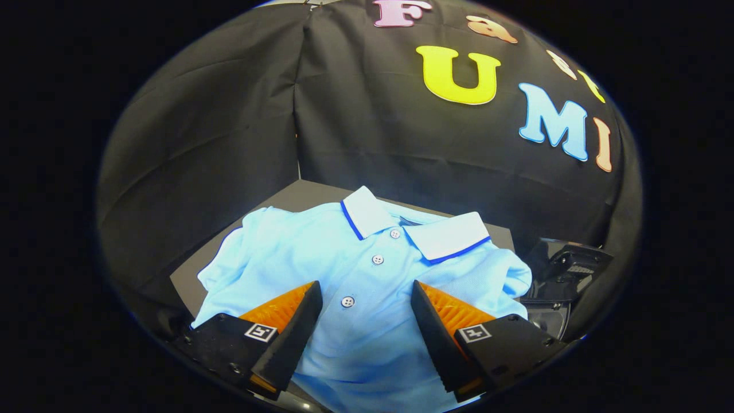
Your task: Put the clothes into the washing machine and then close the washing machine lid.
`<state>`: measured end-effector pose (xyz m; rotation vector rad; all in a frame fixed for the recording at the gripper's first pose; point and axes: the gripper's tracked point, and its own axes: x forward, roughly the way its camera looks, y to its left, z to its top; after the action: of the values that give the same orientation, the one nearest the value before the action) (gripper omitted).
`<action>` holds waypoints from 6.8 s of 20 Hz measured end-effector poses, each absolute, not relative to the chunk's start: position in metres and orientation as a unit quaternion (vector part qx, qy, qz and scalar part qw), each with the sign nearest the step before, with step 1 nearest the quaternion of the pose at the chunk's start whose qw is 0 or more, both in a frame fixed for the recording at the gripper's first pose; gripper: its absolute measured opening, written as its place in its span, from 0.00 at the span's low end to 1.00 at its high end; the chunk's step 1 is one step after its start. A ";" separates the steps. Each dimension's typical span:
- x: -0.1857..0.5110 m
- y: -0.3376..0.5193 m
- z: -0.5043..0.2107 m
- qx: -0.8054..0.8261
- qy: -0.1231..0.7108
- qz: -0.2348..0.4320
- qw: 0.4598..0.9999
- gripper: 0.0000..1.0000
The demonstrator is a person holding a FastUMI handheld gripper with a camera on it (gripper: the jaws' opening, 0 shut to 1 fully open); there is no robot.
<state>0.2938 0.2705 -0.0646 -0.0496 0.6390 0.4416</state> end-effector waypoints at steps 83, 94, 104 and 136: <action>0.353 -0.115 -0.251 0.056 0.361 0.043 0.930 0.01; 0.349 -0.107 -0.310 0.030 0.422 0.044 0.905 0.02; 0.338 -0.109 -0.305 0.047 0.427 0.032 0.902 0.59; 0.428 -0.123 -0.042 0.054 0.222 0.031 0.973 0.97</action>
<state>0.4275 -0.1226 -0.0420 0.1083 0.4477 0.0629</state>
